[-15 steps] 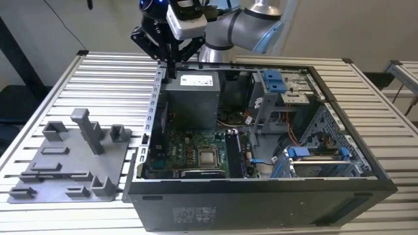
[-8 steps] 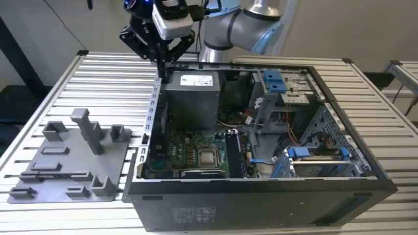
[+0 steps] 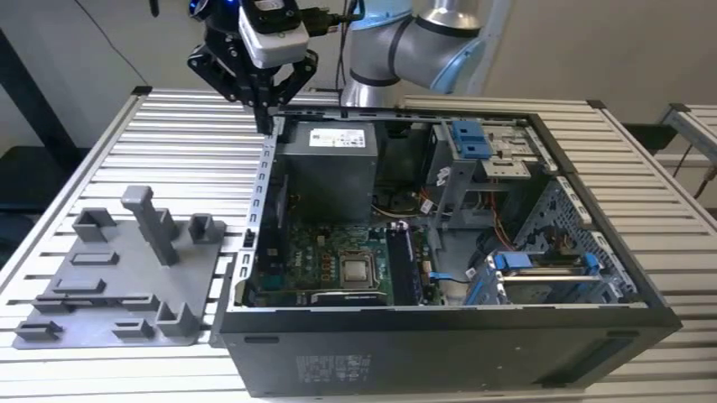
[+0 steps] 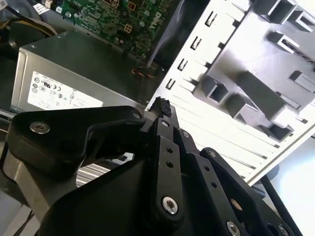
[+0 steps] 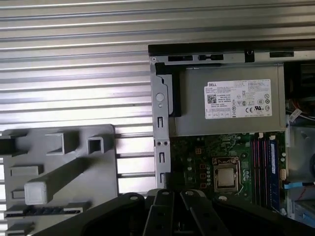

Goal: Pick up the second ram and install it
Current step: 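Reach for the second ram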

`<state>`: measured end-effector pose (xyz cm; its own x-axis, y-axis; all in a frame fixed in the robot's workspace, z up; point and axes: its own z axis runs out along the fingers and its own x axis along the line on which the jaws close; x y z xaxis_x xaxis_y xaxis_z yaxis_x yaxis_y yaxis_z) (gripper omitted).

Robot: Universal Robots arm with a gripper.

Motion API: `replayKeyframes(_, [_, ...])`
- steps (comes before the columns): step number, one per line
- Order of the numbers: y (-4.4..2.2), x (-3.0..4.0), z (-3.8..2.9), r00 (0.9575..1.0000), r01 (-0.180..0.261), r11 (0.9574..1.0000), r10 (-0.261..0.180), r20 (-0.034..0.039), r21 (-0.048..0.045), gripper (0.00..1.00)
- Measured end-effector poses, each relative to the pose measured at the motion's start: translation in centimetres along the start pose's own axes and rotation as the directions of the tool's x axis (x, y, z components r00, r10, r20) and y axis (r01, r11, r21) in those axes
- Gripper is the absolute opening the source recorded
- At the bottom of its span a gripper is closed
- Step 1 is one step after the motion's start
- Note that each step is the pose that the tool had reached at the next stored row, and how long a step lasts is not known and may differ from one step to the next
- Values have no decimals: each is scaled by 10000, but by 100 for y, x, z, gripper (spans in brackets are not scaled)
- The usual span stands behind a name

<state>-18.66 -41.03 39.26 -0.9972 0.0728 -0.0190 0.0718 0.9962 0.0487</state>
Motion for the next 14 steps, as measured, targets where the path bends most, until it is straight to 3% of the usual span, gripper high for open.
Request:
replayKeyframes(9, [-25,64,8,10000,-73,10000,73,-9,2,11])
replayKeyframes(14, [-32,75,12,9999,-88,10000,88,-75,9,11])
